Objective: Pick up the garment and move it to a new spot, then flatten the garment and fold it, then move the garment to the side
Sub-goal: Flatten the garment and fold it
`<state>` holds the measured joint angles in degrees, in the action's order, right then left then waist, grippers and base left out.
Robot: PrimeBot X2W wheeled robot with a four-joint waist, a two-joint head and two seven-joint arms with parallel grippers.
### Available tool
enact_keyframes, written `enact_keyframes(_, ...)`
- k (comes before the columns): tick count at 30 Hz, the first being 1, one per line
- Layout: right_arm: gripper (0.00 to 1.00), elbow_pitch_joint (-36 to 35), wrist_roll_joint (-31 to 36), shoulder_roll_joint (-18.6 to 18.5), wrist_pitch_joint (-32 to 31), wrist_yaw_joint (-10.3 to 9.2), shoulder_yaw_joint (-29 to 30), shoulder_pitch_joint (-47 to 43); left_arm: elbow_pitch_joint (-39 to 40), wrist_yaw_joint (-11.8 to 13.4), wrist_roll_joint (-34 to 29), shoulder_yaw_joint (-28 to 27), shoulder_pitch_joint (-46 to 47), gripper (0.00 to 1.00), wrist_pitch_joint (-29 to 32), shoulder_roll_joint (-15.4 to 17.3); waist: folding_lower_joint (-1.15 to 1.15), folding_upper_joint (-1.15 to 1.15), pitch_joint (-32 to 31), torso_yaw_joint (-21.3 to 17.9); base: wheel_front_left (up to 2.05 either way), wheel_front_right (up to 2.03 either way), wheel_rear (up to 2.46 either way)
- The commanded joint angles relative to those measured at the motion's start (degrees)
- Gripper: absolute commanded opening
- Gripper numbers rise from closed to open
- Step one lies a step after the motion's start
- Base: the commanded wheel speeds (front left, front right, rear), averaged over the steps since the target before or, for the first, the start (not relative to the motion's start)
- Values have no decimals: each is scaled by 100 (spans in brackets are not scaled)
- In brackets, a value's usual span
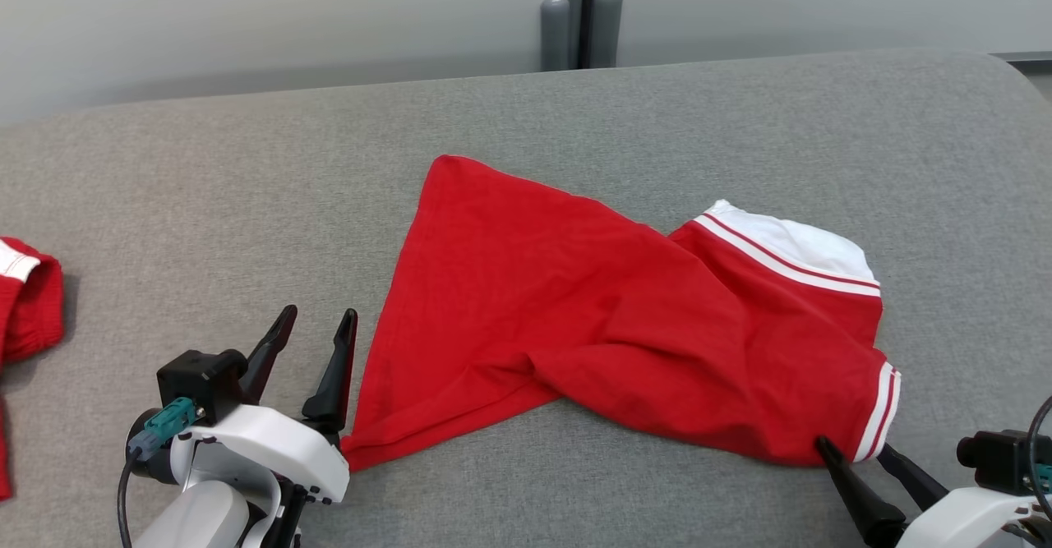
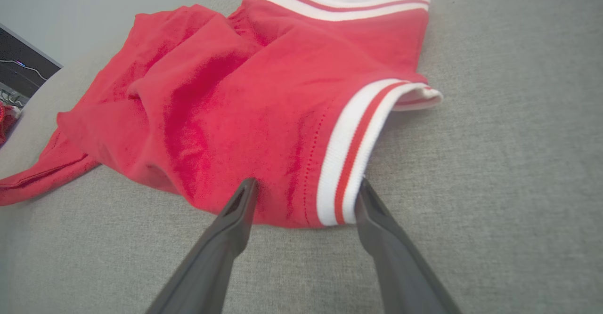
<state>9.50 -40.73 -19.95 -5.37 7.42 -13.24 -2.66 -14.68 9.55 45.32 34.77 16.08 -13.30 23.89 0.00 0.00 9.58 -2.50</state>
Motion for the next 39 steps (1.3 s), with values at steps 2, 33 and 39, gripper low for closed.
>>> enact_keyframes(2,100,24,75,25,-30,14,-9,71,-22,-28,3,9,104,100,1,-8,0,0,-2,71,0,0,0)
enact_keyframes(33,0,-1101,-2970,-780,447,14,-315,1303,15,-54,-21,63,325,100,15,-5,0,0,321,374,0,0,0)
enact_keyframes(39,0,-671,-3730,-1014,329,14,-231,2303,27,-118,-71,67,534,100,-7,-29,0,0,662,727,0,0,0)
